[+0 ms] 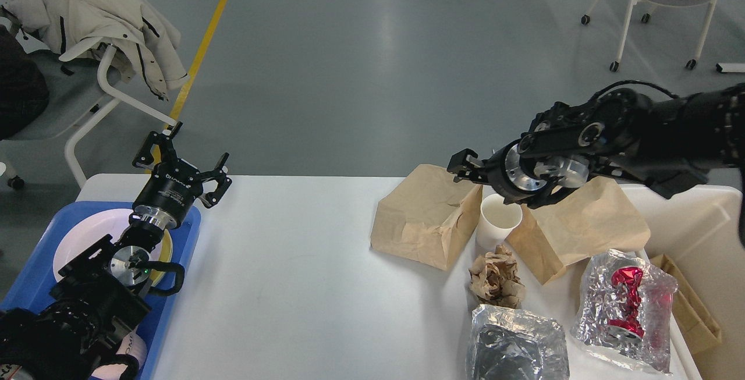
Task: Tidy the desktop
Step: 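Raise the right gripper and reach down to the brown paper bag, then grasp the brown paper bag and lift it into the bin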
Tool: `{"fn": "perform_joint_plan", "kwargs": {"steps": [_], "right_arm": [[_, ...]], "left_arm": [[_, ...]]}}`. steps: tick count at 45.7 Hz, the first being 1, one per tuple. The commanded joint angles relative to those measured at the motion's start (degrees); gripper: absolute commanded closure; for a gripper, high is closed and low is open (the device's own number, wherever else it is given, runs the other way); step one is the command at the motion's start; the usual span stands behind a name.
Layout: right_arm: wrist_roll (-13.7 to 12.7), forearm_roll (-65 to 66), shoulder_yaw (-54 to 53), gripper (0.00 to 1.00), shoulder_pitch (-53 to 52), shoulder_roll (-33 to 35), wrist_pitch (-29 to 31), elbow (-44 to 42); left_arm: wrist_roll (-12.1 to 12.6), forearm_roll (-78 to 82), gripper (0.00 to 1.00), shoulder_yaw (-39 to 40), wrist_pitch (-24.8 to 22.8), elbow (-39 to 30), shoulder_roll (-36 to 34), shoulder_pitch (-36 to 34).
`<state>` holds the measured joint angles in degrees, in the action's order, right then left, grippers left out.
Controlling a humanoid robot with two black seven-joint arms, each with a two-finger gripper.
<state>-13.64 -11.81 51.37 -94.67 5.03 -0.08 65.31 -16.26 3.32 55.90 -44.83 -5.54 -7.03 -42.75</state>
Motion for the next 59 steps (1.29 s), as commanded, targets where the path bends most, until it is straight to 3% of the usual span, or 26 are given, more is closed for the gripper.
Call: {"fn": "perform_joint_plan", "kwargs": {"steps": [1,21,25,27,31,33,36,38,50,59], "right_arm": [[-0.08,-0.05,-1.27,0.0,5.2,-3.1,-1.86,-4.66],[0.54,0.56,-4.79,0.0,17.85,-9.07,-9.59,-15.03],[0.71,0.56,-4.79,0.05,19.44,-10.13,-10.03,-16.62],[0.8,0.65,-4.79,0.15,20.14,-10.57,-10.99,-17.49],[1.15,0.65,-5.14,0.6,21.9,-11.45,-13.54,-19.17],[1.16,0.74,-5.14,0.71,22.43,-11.62,-13.81,-19.43],[1.24,1.61,-5.14,0.78,22.6,-11.45,-13.72,-19.26],[1.33,2.23,-5.23,1.0,22.78,-11.27,-13.55,-19.08],[1.42,2.5,-6.72,1.0,21.47,-10.75,-11.26,-15.4],[1.68,2.5,-6.55,1.0,13.21,-4.16,-3.45,-7.49]], "left_arm": [[0.0,0.02,0.0,0.0,0.01,0.0,0.0,-0.05],[0.0,0.02,0.0,0.0,0.01,0.0,0.0,-0.05],[0.0,0.02,0.0,0.0,0.01,0.0,0.0,0.03],[0.0,-0.07,0.0,0.0,0.01,0.0,0.0,0.03],[0.0,0.02,0.0,0.0,0.01,0.0,0.0,-0.05],[0.0,0.02,0.0,0.0,0.01,0.0,0.0,0.03],[0.0,0.02,0.0,0.0,0.01,0.0,0.0,-0.05],[0.0,0.02,0.0,0.0,0.01,0.0,0.0,-0.05],[0.0,0.02,0.0,0.0,0.01,0.0,0.0,-0.05],[0.0,-0.07,0.0,0.0,0.01,0.0,0.0,0.03]]}}
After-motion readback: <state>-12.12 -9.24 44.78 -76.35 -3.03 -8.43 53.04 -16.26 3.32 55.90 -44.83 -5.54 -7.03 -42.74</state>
